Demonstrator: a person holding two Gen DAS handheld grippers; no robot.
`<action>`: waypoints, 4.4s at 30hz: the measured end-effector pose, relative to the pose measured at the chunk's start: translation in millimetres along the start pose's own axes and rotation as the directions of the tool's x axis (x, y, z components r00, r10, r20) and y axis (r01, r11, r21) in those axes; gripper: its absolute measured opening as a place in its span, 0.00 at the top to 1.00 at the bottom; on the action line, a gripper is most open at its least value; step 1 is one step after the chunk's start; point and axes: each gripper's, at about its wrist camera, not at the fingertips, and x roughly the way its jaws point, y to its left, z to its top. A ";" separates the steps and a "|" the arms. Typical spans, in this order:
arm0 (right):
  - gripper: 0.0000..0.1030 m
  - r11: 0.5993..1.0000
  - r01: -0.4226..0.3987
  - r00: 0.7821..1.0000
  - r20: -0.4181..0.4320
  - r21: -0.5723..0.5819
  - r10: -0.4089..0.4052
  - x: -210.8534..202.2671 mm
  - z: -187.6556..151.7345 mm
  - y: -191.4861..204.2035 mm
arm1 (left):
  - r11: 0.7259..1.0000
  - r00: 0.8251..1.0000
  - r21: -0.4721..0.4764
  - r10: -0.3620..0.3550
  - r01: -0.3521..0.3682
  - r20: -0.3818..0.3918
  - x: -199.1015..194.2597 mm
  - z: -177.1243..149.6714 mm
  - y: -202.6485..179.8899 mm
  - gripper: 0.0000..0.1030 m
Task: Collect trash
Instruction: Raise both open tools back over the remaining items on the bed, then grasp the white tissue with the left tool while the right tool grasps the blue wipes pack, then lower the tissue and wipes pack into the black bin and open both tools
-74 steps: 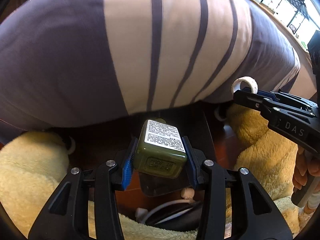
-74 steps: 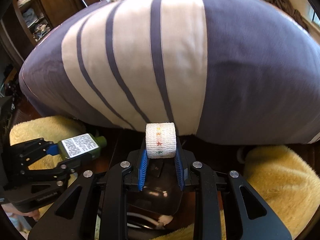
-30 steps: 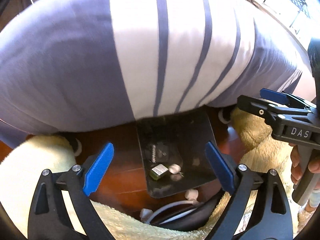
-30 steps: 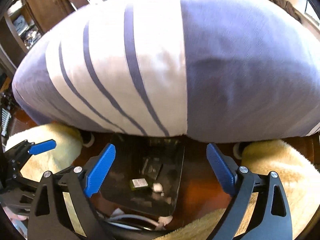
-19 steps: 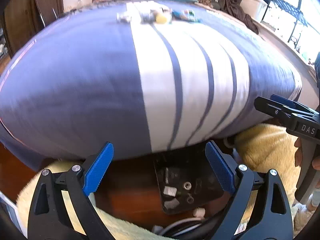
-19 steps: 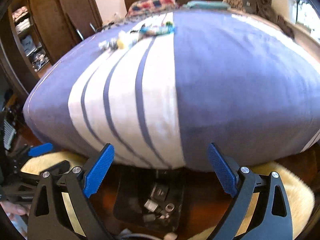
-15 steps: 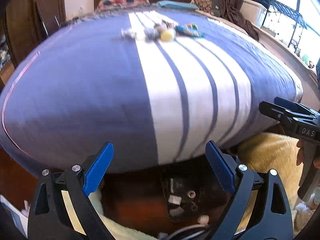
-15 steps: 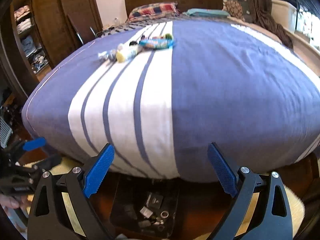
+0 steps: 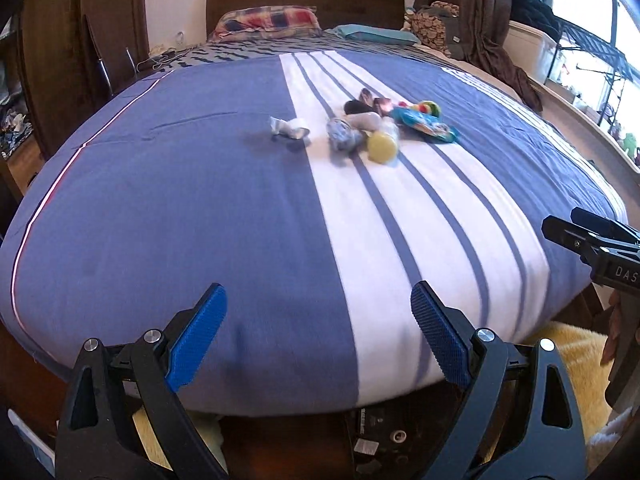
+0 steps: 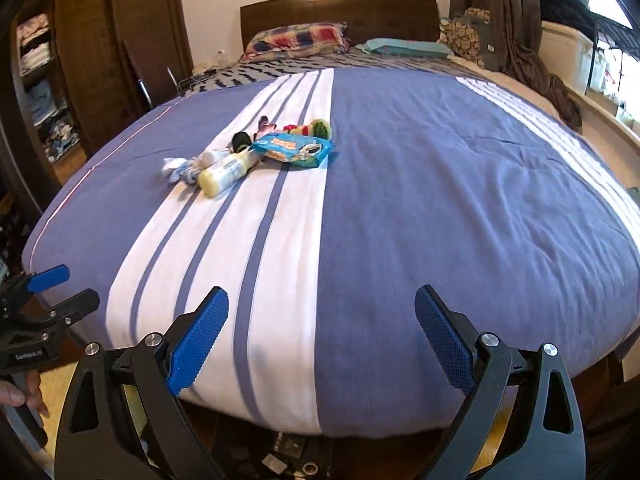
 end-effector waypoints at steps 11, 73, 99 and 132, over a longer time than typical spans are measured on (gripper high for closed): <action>0.21 0.998 0.048 0.999 0.008 -0.043 -0.048 60.1 48.3 11.4 | 0.999 1.000 -0.034 0.017 -0.017 0.000 40.9 51.3 25.1 0.21; 0.88 0.988 -0.078 0.996 0.024 -0.131 0.082 -27.9 -1.4 54.4 | 0.992 0.992 -0.010 -0.128 0.128 -0.005 -10.4 4.1 -3.7 0.97; 0.88 0.984 -0.167 0.980 -0.122 -0.058 0.159 -43.9 -111.1 33.6 | 0.967 0.966 -0.026 -0.254 0.253 -0.041 -44.7 -92.7 -27.3 0.97; 0.58 0.982 -0.159 0.881 -0.434 0.101 0.187 27.2 -187.2 27.2 | 0.955 0.850 -0.056 -0.285 0.291 -0.443 59.2 -200.8 -78.1 0.65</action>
